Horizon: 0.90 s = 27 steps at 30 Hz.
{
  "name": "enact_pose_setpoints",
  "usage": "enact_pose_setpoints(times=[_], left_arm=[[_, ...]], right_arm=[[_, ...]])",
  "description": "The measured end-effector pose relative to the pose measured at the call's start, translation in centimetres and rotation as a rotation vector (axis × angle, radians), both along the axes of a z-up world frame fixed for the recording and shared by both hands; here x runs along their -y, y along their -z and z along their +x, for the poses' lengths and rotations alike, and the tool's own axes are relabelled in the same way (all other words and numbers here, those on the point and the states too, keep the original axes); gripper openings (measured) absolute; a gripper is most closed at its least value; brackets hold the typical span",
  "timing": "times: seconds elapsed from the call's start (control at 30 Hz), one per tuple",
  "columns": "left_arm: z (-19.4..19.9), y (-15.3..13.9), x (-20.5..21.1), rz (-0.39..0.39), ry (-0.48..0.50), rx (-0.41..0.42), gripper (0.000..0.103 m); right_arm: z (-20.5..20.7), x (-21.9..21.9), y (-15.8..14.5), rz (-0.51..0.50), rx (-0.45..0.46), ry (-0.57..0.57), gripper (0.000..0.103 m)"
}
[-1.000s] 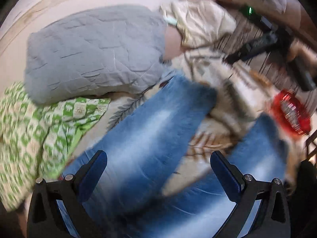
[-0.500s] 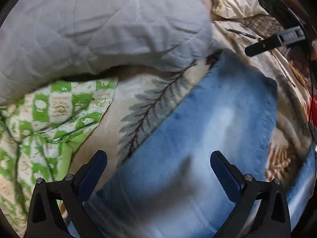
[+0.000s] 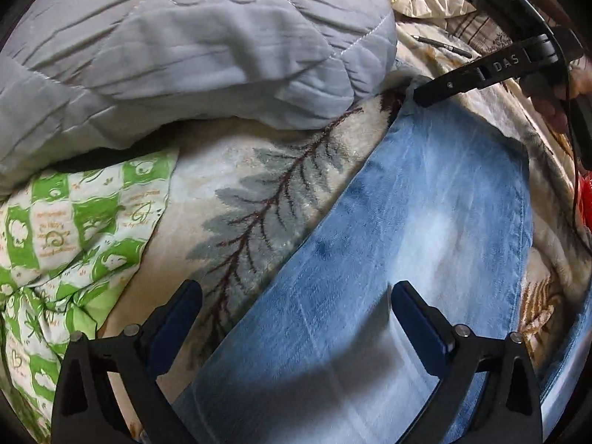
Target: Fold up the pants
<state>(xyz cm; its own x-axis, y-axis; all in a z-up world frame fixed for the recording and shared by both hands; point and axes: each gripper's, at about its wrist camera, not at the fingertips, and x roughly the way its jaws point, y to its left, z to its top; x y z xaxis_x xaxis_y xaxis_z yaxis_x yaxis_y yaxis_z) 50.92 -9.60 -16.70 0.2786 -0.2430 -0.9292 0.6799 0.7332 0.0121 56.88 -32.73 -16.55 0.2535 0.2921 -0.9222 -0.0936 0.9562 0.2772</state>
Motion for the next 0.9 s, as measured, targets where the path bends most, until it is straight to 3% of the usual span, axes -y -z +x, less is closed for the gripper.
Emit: enact_pose_setpoints(times=[0.03,0.13,0.27,0.37,0.43,0.5,0.7,0.9], left_arm=[[0.2,0.1,0.2,0.001,0.002,-0.002,0.094],[0.8,0.2,0.7,-0.003,0.001,-0.010,0.082],[1.1,0.0,1.9,-0.010,0.023,-0.013,0.069],[1.0,-0.1,3.1,-0.013,0.039,-0.016,0.043],[0.8,-0.2,3.7,-0.009,0.043,-0.025,0.021],[0.6,-0.3,4.2,-0.003,0.055,-0.034,0.008],[-1.2,-1.9,5.1,0.021,0.056,0.044,0.004],[-6.6,-7.1,4.4,-0.016,0.065,0.147,0.003]], right_arm=[[0.1,-0.3,0.0,-0.029,0.006,-0.010,0.041],[0.3,-0.5,0.2,-0.059,0.020,-0.022,0.029],[-0.2,-0.5,0.0,-0.070,0.050,-0.030,0.025],[-0.6,-1.0,-0.2,-0.086,0.067,-0.040,0.022],[-1.2,-1.1,-0.5,-0.093,0.083,-0.049,0.018],[-1.9,-1.1,-0.8,-0.098,0.097,-0.057,0.018],[-3.7,-1.3,-2.9,-0.098,0.140,-0.068,0.017],[-7.7,0.0,-7.2,-0.071,0.214,-0.084,0.016]])
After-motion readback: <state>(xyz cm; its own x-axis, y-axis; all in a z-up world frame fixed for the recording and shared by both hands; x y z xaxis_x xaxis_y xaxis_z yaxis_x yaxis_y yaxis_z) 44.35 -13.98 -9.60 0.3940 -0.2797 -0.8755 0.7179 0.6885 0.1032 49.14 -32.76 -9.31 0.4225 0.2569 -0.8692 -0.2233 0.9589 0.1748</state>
